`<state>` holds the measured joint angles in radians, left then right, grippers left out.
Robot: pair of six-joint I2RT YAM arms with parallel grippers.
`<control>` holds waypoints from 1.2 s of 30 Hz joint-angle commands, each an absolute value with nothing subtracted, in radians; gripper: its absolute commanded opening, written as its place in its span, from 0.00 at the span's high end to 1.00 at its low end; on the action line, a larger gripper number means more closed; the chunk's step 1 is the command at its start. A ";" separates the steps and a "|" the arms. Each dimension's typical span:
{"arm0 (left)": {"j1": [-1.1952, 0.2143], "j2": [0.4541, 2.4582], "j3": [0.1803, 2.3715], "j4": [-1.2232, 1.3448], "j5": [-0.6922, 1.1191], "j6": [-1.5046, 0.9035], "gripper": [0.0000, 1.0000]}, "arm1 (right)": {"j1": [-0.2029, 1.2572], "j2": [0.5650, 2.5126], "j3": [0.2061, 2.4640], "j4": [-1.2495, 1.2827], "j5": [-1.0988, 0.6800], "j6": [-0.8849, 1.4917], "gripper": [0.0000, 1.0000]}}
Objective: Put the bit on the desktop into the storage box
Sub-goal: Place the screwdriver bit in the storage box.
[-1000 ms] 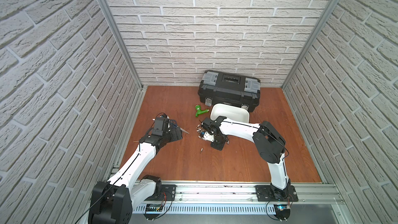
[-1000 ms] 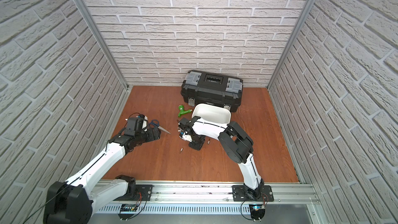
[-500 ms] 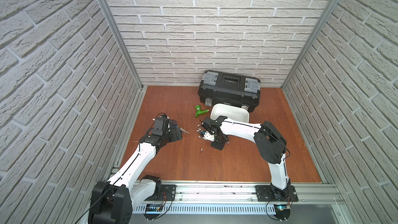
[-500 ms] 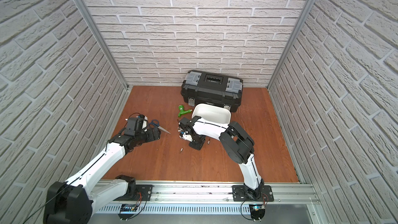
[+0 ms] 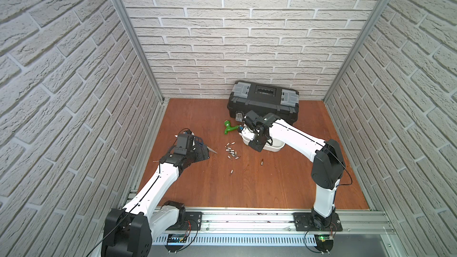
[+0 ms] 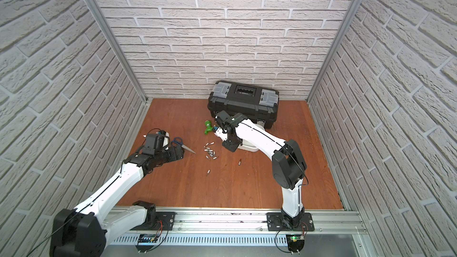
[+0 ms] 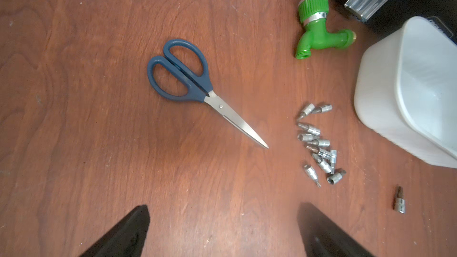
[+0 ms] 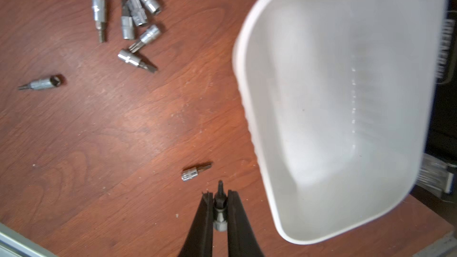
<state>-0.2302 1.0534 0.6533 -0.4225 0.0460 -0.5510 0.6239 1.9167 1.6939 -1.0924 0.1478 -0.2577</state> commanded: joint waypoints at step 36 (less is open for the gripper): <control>-0.232 1.055 0.700 -0.451 0.034 -0.525 0.02 | 0.383 2.262 1.819 -1.014 0.115 -0.284 0.95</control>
<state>-0.2302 1.0531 0.6819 -0.4507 0.0448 -0.5419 0.3885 2.2635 1.8351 -1.0256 0.1329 -0.2916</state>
